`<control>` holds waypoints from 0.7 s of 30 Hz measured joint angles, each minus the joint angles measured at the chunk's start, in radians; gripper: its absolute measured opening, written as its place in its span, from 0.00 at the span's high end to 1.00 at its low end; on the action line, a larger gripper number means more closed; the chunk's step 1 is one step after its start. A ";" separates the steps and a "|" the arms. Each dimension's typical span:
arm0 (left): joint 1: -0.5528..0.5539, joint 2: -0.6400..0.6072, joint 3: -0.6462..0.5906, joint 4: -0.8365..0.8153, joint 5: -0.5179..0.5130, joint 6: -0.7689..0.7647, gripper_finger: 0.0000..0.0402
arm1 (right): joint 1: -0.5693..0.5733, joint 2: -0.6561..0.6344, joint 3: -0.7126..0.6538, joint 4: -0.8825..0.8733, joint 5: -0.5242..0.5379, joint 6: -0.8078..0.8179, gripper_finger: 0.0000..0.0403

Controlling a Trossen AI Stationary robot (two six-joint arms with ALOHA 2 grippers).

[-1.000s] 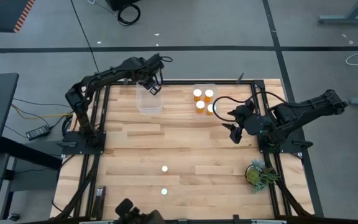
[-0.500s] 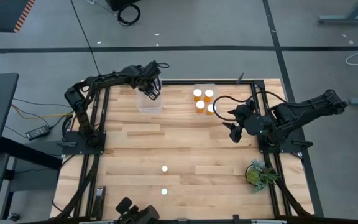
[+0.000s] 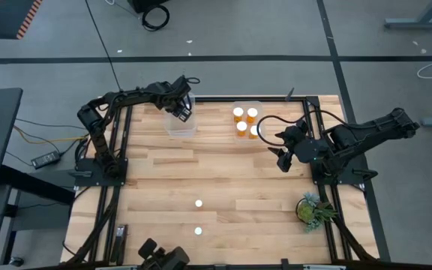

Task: Pick and place medicine bottles into bin by pill shape (circle, oval)
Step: Put the yellow pill bottle into the left transparent bin

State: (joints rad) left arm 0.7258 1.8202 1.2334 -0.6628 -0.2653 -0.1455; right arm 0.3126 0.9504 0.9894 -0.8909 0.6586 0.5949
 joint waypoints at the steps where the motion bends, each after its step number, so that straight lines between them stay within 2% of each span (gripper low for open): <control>1: 0.000 0.000 0.001 0.004 0.000 0.000 0.69 | 0.000 0.000 0.000 0.000 0.000 0.000 0.31; 11: -0.001 0.000 0.001 0.005 0.072 -0.009 0.64 | 0.000 0.000 0.000 0.000 0.000 0.000 0.31; 21: 0.000 0.000 0.001 0.005 0.072 -0.021 0.67 | 0.000 0.000 0.000 0.000 0.000 0.000 0.31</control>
State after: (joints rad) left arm 0.7254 1.8202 1.2339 -0.6579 -0.1936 -0.1669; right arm 0.3126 0.9504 0.9894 -0.8909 0.6586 0.5949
